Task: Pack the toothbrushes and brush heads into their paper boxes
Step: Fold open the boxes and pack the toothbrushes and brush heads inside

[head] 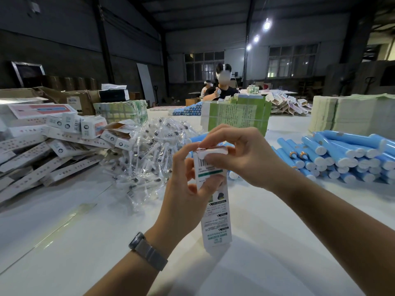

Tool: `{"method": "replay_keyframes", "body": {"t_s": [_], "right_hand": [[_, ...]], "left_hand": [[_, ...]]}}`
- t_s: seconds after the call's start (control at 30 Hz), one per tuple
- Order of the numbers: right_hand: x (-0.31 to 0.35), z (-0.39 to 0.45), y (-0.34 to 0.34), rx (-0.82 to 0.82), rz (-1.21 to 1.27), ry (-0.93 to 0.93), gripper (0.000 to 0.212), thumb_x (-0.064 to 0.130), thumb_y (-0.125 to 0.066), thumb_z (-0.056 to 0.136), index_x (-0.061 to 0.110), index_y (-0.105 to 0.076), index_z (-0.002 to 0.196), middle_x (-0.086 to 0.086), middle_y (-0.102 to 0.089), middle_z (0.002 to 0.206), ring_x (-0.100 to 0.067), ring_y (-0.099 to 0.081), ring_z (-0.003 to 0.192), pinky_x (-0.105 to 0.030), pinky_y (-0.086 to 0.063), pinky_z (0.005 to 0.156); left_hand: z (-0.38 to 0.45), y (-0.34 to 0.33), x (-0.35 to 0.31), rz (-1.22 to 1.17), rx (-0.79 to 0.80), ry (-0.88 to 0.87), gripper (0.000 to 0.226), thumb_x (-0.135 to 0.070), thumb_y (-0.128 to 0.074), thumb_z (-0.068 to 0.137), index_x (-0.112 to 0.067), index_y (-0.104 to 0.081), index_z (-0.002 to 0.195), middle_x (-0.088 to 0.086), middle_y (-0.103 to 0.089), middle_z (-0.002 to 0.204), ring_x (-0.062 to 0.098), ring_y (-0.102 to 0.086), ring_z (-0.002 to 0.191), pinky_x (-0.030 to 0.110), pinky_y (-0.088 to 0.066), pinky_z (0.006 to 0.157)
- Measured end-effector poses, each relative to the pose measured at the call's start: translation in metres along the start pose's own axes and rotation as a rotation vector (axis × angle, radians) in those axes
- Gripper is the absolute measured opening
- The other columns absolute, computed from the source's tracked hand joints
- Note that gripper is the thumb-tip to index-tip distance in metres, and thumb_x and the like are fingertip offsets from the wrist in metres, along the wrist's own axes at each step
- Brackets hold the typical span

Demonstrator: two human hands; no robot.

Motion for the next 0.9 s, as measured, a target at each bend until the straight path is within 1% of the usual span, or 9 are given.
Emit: {"method": "replay_keyframes", "body": {"t_s": [0.13,0.23,0.3,0.37,0.43,0.5,0.67,0.77,0.9], "right_hand": [[0.002,0.001,0.001,-0.016,-0.056,-0.009,0.023,0.003,-0.078,0.08,0.025,-0.076,0.087,0.007,-0.063,0.088,-0.011,-0.066,0.087,-0.026,-0.055,0.071],[0.004,0.001,0.003,-0.031,-0.052,-0.007,0.015,0.011,-0.079,0.077,0.024,-0.076,0.084,0.004,-0.062,0.086,-0.01,-0.064,0.084,-0.027,-0.057,0.071],[0.001,0.0,0.004,-0.008,0.024,-0.039,0.005,0.016,-0.076,0.079,0.014,-0.078,0.084,0.003,-0.063,0.089,-0.013,-0.064,0.086,-0.03,-0.058,0.073],[-0.003,-0.001,0.006,0.028,0.093,-0.085,0.007,0.011,-0.073,0.083,0.007,-0.078,0.087,-0.001,-0.064,0.093,-0.016,-0.064,0.091,-0.033,-0.058,0.076],[-0.003,-0.002,0.008,0.056,0.078,-0.096,0.008,0.009,-0.073,0.083,0.011,-0.078,0.089,-0.002,-0.065,0.096,-0.017,-0.065,0.094,-0.032,-0.057,0.077],[-0.001,-0.001,0.007,0.071,-0.003,-0.091,0.013,0.017,-0.073,0.079,0.017,-0.077,0.091,0.002,-0.066,0.098,-0.019,-0.066,0.096,-0.03,-0.058,0.076],[0.005,0.001,0.006,0.064,-0.118,-0.081,0.014,0.026,-0.074,0.074,0.023,-0.076,0.088,0.005,-0.065,0.092,-0.019,-0.066,0.091,-0.031,-0.06,0.073],[0.007,0.001,0.005,0.075,-0.146,-0.09,0.009,0.025,-0.075,0.077,0.023,-0.073,0.085,0.014,-0.063,0.084,-0.014,-0.064,0.083,-0.029,-0.059,0.069],[0.012,0.004,0.004,0.05,-0.2,-0.051,0.007,0.026,-0.074,0.082,0.027,-0.068,0.078,0.011,-0.071,0.078,-0.01,-0.065,0.075,-0.027,-0.058,0.066]], "left_hand": [[0.001,-0.002,-0.004,0.031,0.033,-0.021,0.052,-0.033,-0.064,0.081,-0.059,-0.04,0.12,-0.014,-0.067,0.099,0.015,-0.07,0.087,0.038,-0.062,0.065],[0.0,-0.002,-0.006,0.035,0.037,-0.017,0.052,-0.035,-0.062,0.082,-0.062,-0.041,0.12,-0.015,-0.068,0.098,0.012,-0.07,0.085,0.031,-0.061,0.064],[-0.001,-0.002,-0.008,0.039,0.042,-0.027,0.052,-0.035,-0.063,0.082,-0.064,-0.042,0.12,-0.017,-0.068,0.1,0.011,-0.07,0.087,0.036,-0.062,0.063],[-0.001,-0.003,-0.008,0.033,0.046,-0.017,0.052,-0.036,-0.065,0.081,-0.065,-0.042,0.118,-0.015,-0.068,0.1,0.013,-0.069,0.088,0.046,-0.061,0.063],[-0.001,-0.004,-0.007,0.026,0.04,-0.002,0.051,-0.036,-0.065,0.079,-0.064,-0.042,0.115,-0.014,-0.068,0.099,0.014,-0.069,0.088,0.051,-0.059,0.063],[-0.001,-0.004,-0.007,0.01,0.027,0.0,0.053,-0.034,-0.067,0.079,-0.065,-0.041,0.113,-0.011,-0.068,0.099,0.016,-0.069,0.087,0.05,-0.06,0.065],[-0.001,-0.002,-0.006,-0.048,0.001,-0.011,0.07,-0.009,-0.068,0.083,-0.064,-0.039,0.114,-0.009,-0.07,0.097,0.013,-0.071,0.082,0.03,-0.06,0.065],[-0.002,-0.004,-0.007,-0.046,0.017,-0.026,0.066,-0.017,-0.07,0.083,-0.064,-0.037,0.116,-0.013,-0.07,0.099,0.013,-0.072,0.084,0.025,-0.059,0.065],[-0.004,-0.006,-0.006,-0.047,0.039,-0.006,0.063,-0.028,-0.071,0.08,-0.064,-0.036,0.118,-0.014,-0.07,0.1,0.011,-0.072,0.087,0.027,-0.059,0.065]]}}
Point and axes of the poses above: each hand's wrist, its own z-axis towards the middle knuckle, its own y-axis out of the back of the hand, x = y × z, the point moved 8 cm from there along z, towards the middle knuckle
